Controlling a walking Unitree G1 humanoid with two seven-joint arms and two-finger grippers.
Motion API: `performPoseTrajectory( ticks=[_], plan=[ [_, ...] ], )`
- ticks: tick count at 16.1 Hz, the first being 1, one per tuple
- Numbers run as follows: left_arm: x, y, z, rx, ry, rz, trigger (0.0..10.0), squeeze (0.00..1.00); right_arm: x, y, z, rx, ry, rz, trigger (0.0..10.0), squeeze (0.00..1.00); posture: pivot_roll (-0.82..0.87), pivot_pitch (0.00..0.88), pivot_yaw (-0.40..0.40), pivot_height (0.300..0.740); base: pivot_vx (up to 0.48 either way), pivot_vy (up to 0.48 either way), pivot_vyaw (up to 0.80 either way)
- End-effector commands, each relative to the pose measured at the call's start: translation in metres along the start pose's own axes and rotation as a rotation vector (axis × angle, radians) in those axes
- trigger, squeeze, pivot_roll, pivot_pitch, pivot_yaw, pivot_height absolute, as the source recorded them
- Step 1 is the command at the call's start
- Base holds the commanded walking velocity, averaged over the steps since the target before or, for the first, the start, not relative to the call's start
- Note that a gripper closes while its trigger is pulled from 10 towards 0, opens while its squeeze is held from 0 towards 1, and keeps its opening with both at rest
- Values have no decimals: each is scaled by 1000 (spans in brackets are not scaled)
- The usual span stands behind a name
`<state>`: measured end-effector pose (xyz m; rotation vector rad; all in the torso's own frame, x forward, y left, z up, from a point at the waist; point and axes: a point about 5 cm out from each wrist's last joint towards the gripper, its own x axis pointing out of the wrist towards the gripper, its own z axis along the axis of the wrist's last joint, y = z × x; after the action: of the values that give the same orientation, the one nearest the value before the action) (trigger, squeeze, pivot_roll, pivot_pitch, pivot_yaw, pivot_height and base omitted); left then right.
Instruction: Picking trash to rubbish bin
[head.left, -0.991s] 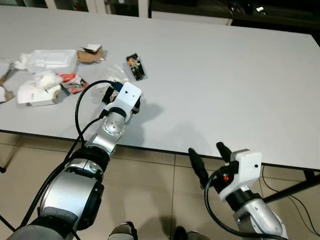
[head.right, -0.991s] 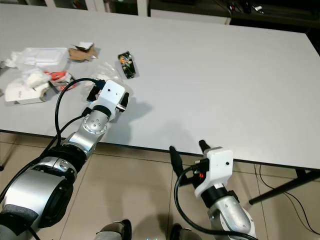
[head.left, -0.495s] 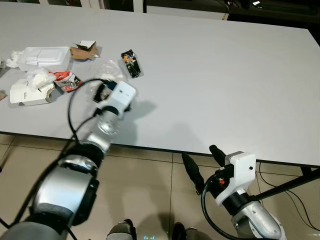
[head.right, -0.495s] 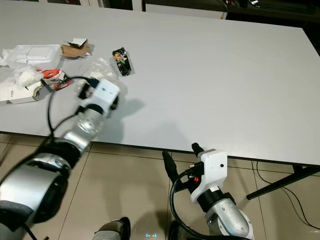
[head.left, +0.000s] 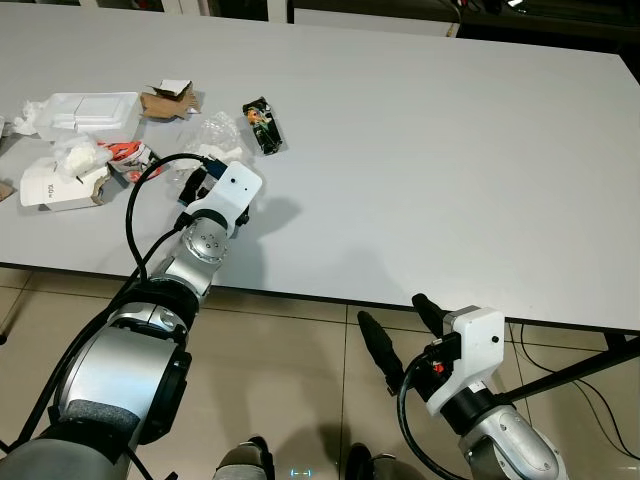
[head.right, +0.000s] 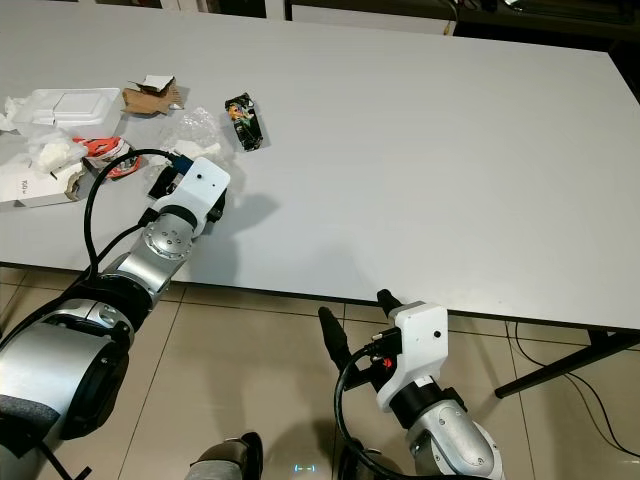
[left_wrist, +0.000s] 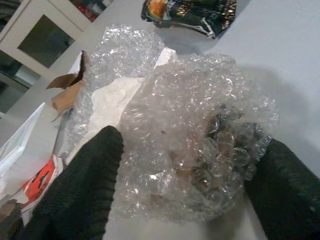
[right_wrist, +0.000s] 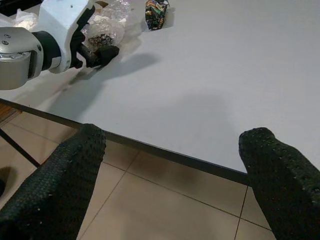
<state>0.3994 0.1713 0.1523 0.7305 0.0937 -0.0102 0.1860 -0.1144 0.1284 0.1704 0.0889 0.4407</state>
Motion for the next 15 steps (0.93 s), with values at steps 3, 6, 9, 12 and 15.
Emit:
performPoseTrajectory(
  ticks=[3, 6, 9, 12, 15],
  plan=[
    [-10, -21, -30, 3, 126, -114, 0, 0, -3, 2, 1, 4, 8, 11, 10000, 86, 50, 205, -24, 740, 0, 0, 0],
    [-10, -21, -30, -2, 125, -115, 0, 0, -3, 2, 0, 4, 9, 12, 10000, 90, 50, 205, -24, 740, 0, 0, 0],
    [-10, -20, -30, -8, 124, -112, 0, 0, -2, 3, 0, 5, 9, 14, 10000, 86, 52, 203, -23, 740, 0, 0, 0],
    [-9, -18, -29, -18, 114, -98, 0, 0, -1, 7, 5, 37, -13, 48, 10000, 86, 53, 204, -25, 740, 0, 0, 0],
    [-9, -17, -29, -23, 117, -95, 0, 0, -2, 7, 4, 34, -2, 68, 10000, 86, 53, 204, -25, 740, 0, 0, 0]
  ],
)
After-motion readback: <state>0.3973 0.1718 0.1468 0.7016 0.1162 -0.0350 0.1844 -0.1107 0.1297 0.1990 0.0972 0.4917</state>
